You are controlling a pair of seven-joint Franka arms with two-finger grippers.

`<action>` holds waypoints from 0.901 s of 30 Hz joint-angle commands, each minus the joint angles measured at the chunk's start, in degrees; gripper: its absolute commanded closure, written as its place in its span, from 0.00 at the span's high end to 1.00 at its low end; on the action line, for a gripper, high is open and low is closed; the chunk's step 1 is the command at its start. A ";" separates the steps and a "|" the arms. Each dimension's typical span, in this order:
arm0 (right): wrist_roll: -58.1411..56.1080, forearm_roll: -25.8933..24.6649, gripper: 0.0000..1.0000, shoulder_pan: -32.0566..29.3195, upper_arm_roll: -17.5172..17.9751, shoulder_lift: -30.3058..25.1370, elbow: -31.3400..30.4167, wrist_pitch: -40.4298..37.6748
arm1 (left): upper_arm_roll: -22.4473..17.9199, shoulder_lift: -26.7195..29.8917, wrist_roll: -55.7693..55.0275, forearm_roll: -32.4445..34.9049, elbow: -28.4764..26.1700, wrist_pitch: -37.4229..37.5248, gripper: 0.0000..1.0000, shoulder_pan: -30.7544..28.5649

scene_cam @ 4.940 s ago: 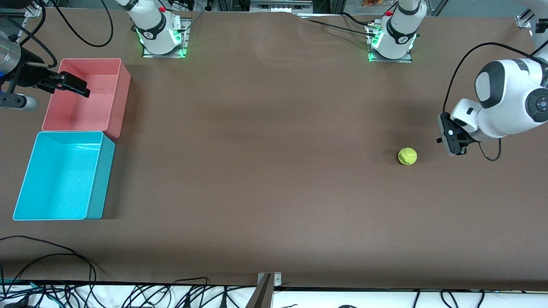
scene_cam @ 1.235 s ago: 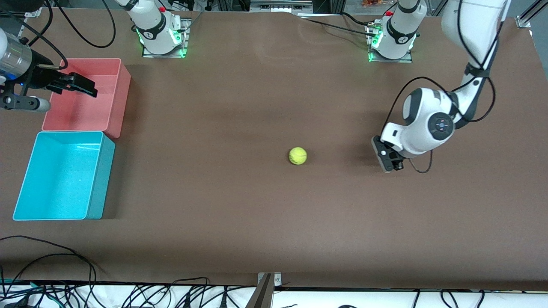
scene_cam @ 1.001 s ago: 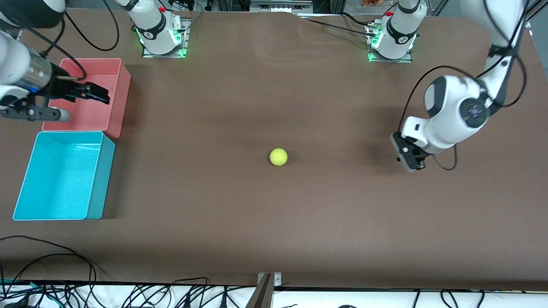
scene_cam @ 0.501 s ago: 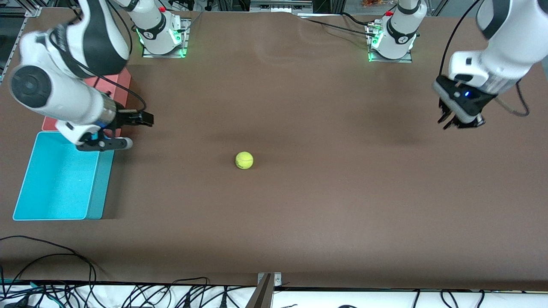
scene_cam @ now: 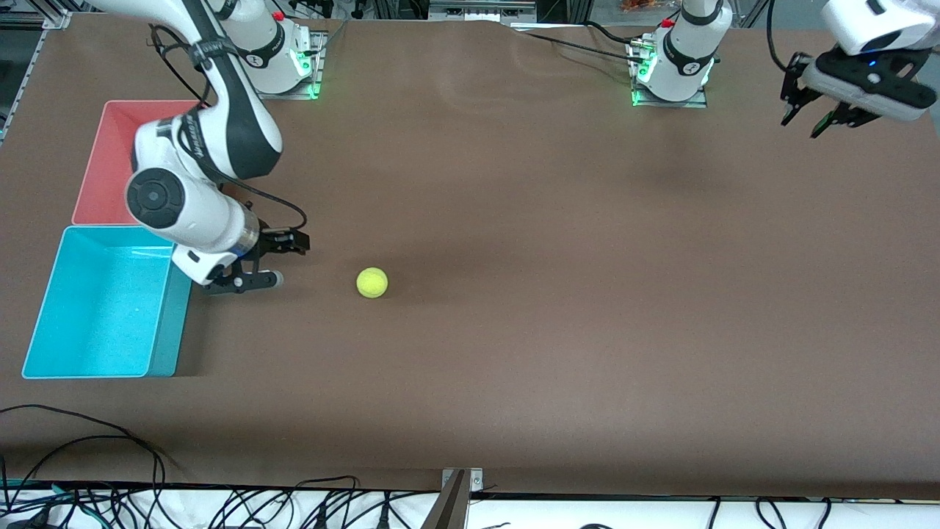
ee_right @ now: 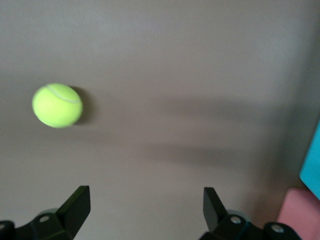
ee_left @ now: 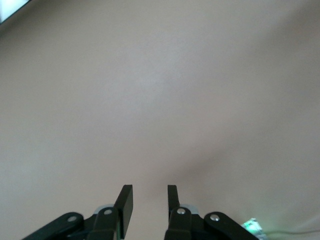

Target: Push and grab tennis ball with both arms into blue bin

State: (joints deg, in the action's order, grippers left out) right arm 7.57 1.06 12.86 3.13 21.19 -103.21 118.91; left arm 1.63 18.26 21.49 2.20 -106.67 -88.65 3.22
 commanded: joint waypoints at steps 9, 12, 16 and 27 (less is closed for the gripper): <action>0.78 0.17 1.00 2.96 -0.23 6.84 -1.12 10.64 | -4.97 -1.56 -7.94 -2.37 6.74 6.30 1.00 1.87; 0.69 0.17 1.00 3.75 -0.23 9.11 -1.12 14.39 | -4.71 -2.00 -18.10 -3.08 9.09 8.39 1.00 1.79; 0.69 0.08 1.00 3.75 -0.23 10.18 -1.12 15.82 | -4.70 -2.26 -19.03 -3.08 9.38 8.76 1.00 1.70; 0.86 0.17 1.00 3.93 -0.23 12.47 -2.17 14.43 | -4.97 -3.32 -19.47 -3.96 9.47 8.67 1.00 1.26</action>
State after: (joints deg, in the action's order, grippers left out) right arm 8.04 1.06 16.36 3.14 33.28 -104.32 134.47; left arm -2.98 16.93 3.00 -0.17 -99.42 -81.40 4.57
